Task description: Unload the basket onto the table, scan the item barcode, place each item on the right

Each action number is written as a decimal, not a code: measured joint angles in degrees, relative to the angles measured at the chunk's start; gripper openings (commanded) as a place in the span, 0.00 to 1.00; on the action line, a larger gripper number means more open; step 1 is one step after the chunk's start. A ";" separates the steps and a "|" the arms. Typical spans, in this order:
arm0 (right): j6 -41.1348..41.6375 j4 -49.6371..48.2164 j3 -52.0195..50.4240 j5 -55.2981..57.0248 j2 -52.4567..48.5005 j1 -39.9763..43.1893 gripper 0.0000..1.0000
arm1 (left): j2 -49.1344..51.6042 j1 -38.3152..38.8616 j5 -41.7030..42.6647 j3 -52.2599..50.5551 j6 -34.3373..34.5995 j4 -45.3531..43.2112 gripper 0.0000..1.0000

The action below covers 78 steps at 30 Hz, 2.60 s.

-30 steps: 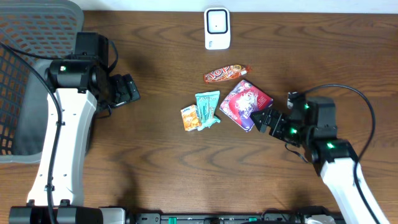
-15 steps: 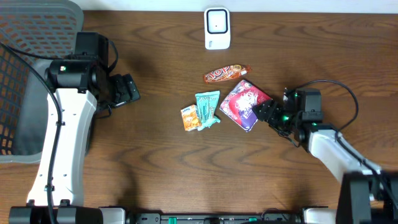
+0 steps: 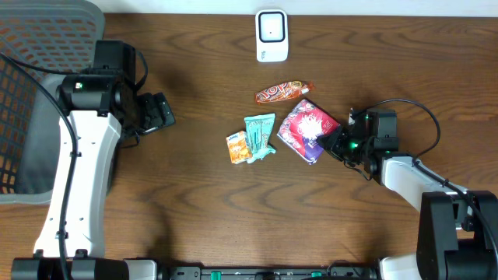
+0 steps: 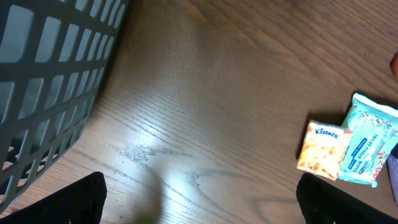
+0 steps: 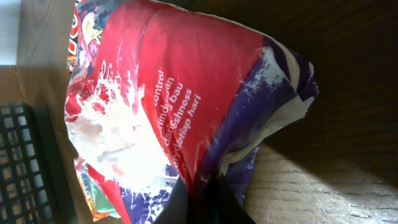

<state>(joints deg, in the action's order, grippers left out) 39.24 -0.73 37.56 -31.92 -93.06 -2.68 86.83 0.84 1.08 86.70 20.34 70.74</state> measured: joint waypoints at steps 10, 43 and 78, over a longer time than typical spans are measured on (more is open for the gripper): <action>-5.49 16.98 4.85 3.61 6.95 1.70 0.01 | 0.00 0.00 0.00 0.00 0.00 0.00 0.98; -15.78 37.11 18.80 30.82 12.33 1.20 0.78 | 0.00 0.00 0.00 0.02 0.00 0.00 0.98; -17.62 32.65 19.56 9.07 -8.61 1.55 0.01 | 0.00 0.00 0.02 0.00 0.00 0.00 0.98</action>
<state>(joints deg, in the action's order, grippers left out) 21.63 31.92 57.12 -22.85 -101.67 -1.13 86.83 0.84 1.10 86.70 20.34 70.74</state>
